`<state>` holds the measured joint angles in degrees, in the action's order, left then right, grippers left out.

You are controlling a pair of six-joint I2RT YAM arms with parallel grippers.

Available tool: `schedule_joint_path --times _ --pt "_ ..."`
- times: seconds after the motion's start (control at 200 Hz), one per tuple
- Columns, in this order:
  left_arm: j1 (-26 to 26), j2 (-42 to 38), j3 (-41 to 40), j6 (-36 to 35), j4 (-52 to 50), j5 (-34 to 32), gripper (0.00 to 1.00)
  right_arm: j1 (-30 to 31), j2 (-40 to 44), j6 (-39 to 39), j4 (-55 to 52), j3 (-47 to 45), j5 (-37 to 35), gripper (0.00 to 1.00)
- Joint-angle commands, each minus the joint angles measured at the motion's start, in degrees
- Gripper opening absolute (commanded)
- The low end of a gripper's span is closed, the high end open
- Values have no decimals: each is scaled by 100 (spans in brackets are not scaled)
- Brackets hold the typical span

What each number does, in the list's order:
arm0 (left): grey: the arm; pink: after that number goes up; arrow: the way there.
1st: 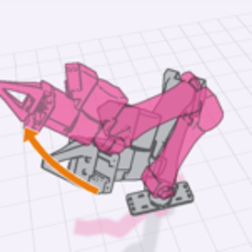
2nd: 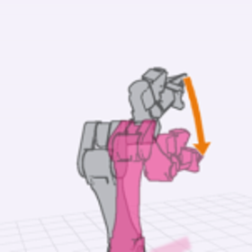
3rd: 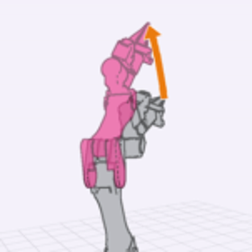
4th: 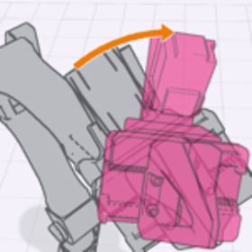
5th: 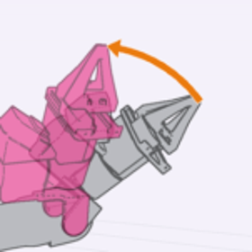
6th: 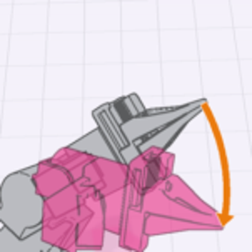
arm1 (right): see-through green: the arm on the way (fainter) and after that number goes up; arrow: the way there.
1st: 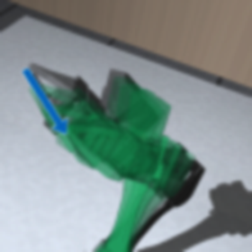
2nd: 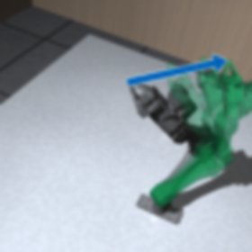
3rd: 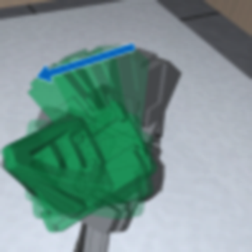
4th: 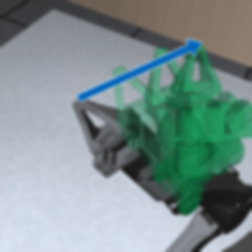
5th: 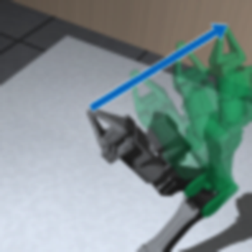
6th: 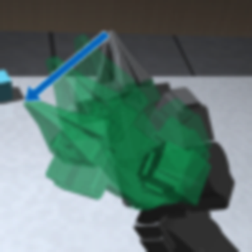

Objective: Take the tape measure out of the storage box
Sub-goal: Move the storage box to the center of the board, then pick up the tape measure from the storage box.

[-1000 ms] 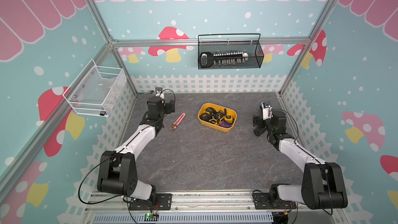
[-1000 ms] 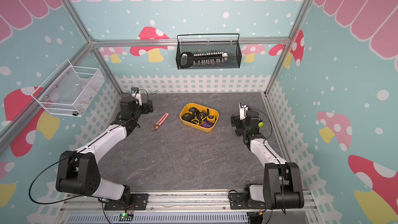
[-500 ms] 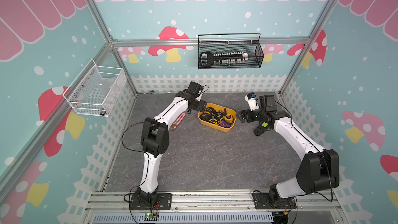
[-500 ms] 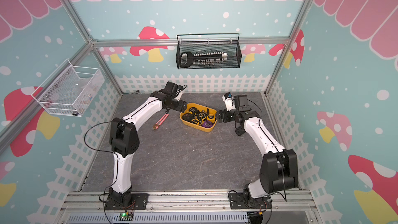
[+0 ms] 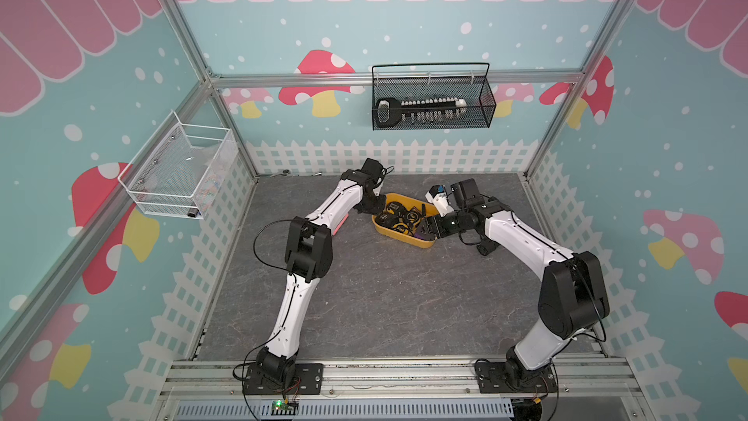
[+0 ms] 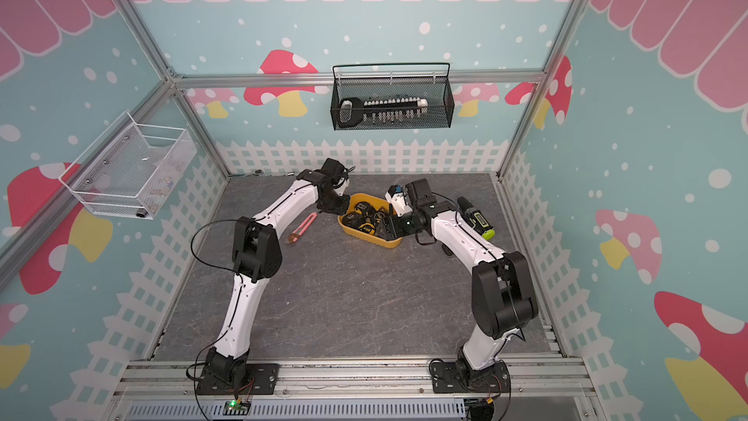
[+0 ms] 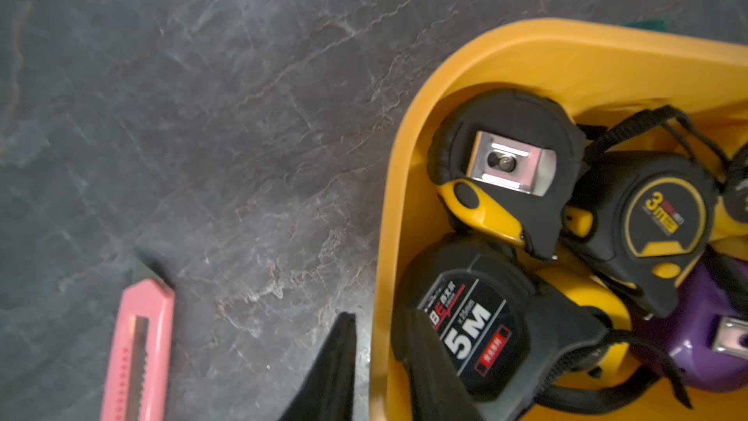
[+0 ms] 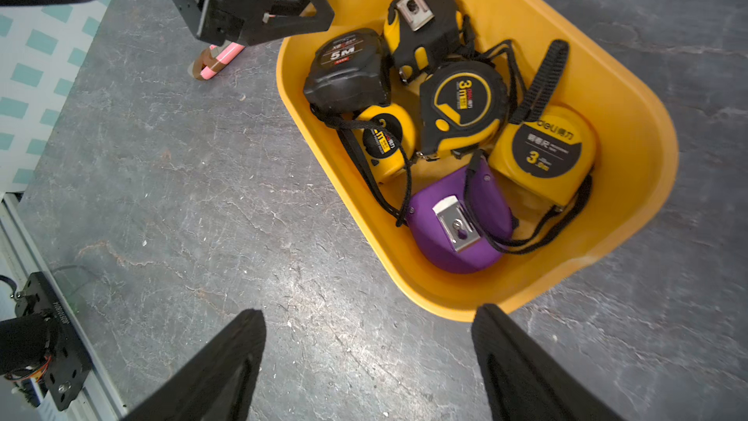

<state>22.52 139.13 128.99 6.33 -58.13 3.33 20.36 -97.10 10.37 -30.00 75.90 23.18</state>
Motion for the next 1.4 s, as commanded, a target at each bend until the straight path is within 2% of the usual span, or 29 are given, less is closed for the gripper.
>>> schedule_joint_path --times 0.0,0.07,0.345,0.45,0.505,0.535,0.585,0.71,0.961,1.186,1.396 --pt "-11 -157 -266 268 -205 -63 9 82 -168 35 -179 297 214 85" --pt "-11 -380 -589 358 -208 -103 0 115 -257 44 -203 424 273 85" --pt "-2 -1589 -2170 797 -164 -338 1 222 -553 132 -251 698 489 83" --pt "-2 -1935 -2544 845 -161 -499 19 240 -641 183 -206 722 593 82" --pt "24 -2073 -2619 822 -171 -612 44 240 -682 198 -212 742 626 82" --pt "52 -2144 -2617 798 -166 -682 53 240 -687 202 -209 747 641 82" --pt "68 -2265 -2554 738 -167 -796 62 240 -696 209 -215 766 657 83" --pt "574 -2374 -2130 491 -307 -985 78 240 -652 220 -216 760 703 84" --pt "893 -1337 -717 240 -1185 -410 81 229 -550 176 -309 668 690 84" --pt "915 -775 -474 83 -1284 -820 82 166 -332 167 -299 408 521 84" --pt "918 -509 -463 20 -1364 -982 83 48 -266 288 -125 159 702 84"
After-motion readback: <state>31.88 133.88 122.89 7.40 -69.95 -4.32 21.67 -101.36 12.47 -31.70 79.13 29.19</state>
